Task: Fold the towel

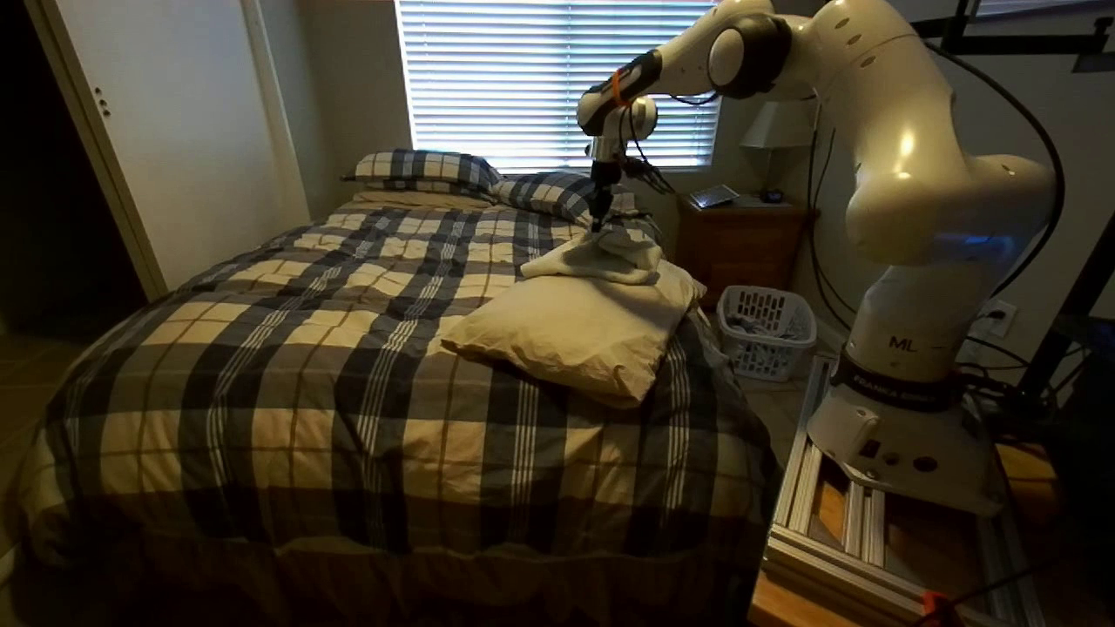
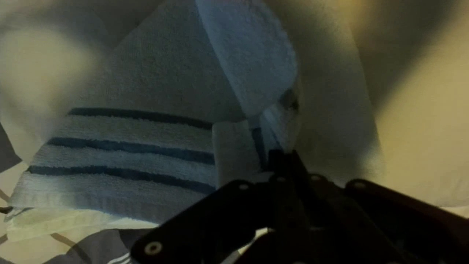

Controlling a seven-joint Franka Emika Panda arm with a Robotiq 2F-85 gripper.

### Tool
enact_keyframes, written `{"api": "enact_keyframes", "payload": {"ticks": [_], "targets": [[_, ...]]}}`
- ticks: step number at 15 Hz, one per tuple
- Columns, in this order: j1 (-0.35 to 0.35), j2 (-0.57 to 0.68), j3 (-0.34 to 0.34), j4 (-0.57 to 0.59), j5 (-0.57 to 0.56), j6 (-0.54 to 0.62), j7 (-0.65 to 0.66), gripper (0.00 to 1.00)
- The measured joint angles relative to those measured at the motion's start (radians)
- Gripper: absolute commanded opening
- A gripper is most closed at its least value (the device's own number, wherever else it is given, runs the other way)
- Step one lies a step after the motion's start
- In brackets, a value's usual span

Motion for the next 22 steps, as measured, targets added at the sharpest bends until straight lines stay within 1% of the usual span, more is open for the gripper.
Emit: {"api": "enact_keyframes", "payload": {"ticks": [3, 7, 14, 22], "targets": [[-0.005, -0.03, 0.03, -0.048, 0.01, 0.022, -0.054, 0.01], [-0.006, -0.047, 0.064, -0.091, 0.019, 0.036, -0.092, 0.01], [-0.01, -0.047, 0.088, -0.126, 0.021, 0.07, -0.115, 0.01], [-0.022, -0.047, 0.137, -0.143, 0.083, 0.107, -0.18, 0.01]]}}
